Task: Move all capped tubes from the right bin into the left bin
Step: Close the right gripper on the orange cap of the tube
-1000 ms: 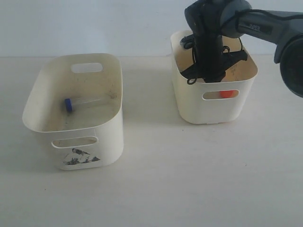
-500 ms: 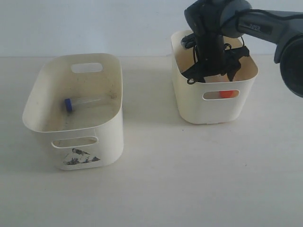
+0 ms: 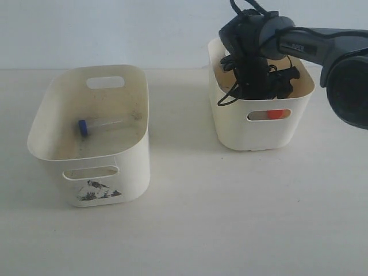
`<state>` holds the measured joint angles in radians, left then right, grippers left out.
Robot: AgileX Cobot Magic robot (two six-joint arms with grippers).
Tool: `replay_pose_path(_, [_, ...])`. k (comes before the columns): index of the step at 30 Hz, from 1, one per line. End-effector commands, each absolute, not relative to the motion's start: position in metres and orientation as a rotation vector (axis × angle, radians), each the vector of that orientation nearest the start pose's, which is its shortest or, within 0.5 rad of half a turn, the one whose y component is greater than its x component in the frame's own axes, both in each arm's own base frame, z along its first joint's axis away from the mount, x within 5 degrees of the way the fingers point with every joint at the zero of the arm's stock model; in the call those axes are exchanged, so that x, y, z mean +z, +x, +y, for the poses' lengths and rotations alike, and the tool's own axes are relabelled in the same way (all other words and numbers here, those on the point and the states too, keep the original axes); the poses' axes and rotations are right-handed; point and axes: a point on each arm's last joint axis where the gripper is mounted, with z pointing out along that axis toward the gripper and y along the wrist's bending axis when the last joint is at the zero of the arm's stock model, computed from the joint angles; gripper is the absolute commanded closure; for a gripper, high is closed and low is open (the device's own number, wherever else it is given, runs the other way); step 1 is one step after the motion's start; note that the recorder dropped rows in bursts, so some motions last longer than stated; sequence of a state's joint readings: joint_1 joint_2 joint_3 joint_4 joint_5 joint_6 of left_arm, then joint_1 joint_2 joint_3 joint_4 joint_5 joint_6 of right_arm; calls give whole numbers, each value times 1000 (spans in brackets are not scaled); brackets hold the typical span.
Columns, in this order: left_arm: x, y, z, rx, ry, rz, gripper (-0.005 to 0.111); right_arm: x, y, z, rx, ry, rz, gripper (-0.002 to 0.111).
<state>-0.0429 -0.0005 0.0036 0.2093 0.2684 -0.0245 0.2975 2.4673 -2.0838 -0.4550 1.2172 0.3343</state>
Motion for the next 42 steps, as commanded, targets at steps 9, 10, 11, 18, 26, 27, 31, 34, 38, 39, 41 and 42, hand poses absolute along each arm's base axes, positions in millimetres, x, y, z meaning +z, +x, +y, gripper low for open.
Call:
replay_pose_path(9, [190, 55, 2, 132, 140, 1735, 102, 105, 490, 108, -569, -119, 2929, 64])
replay_pose_path(10, [190, 55, 2, 132, 140, 1735, 102, 105, 490, 108, -567, -114, 2927, 60])
replay_pose_path(11, [190, 55, 2, 132, 140, 1735, 102, 105, 490, 108, -566, -110, 2927, 56])
replay_pose_path(18, [190, 55, 2, 132, 140, 1735, 102, 105, 490, 108, -565, -79, 2926, 49])
replay_pose_path(26, [190, 55, 2, 132, 140, 1735, 102, 105, 490, 108, -563, -65, 2925, 98])
replay_pose_path(27, [190, 55, 2, 132, 140, 1735, 102, 105, 490, 108, -565, -68, 2926, 106])
replay_pose_path(31, [190, 55, 2, 132, 140, 1735, 102, 105, 489, 108, -571, -82, 2932, 108])
replay_pose_path(34, [190, 55, 2, 132, 140, 1735, 102, 105, 488, 107, -585, -85, 2947, 108])
replay_pose_path(38, [190, 55, 2, 132, 140, 1735, 102, 112, 488, 107, -584, -115, 2941, 108])
replay_pose_path(39, [190, 55, 2, 132, 140, 1735, 102, 114, 488, 107, -582, -122, 2938, 108])
replay_pose_path(41, [190, 55, 2, 132, 140, 1735, 102, 123, 488, 107, -573, -121, 2922, 108])
replay_pose_path(42, [190, 55, 2, 132, 140, 1735, 102, 130, 488, 107, -566, -117, 2911, 108])
